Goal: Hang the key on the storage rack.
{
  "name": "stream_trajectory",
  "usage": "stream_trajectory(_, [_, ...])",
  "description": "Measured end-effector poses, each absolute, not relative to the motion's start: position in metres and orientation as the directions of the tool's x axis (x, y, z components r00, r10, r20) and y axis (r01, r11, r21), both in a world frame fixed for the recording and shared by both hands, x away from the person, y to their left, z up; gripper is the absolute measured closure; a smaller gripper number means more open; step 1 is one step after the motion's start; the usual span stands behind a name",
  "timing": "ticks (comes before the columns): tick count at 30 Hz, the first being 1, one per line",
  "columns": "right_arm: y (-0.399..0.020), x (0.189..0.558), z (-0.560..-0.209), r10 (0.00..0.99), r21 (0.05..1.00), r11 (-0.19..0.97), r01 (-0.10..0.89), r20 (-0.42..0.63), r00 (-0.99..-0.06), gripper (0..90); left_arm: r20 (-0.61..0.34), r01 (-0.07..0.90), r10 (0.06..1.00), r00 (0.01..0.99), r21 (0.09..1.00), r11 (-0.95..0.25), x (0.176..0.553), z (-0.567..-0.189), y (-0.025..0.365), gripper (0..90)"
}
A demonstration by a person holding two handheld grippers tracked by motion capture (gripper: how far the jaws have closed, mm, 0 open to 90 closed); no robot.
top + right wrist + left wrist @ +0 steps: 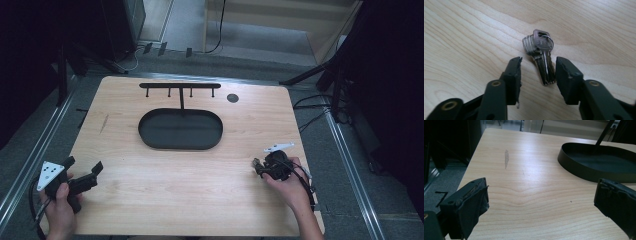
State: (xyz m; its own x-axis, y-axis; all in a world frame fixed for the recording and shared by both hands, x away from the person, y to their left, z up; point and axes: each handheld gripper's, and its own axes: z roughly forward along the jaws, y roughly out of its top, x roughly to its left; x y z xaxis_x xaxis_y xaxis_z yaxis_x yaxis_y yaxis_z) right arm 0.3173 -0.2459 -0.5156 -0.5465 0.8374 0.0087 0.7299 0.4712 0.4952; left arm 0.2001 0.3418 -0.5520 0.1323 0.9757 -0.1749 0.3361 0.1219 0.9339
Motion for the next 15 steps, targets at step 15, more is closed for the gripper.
stream_trajectory(15, [-0.252, 0.323, -0.513, 0.854, 0.542, 0.390, 0.745, 0.090, -0.513, 87.5, -0.178, 0.338, 0.975, 0.135, 0.933, 0.123, 0.201, -0.552, 0.342, 0.0])
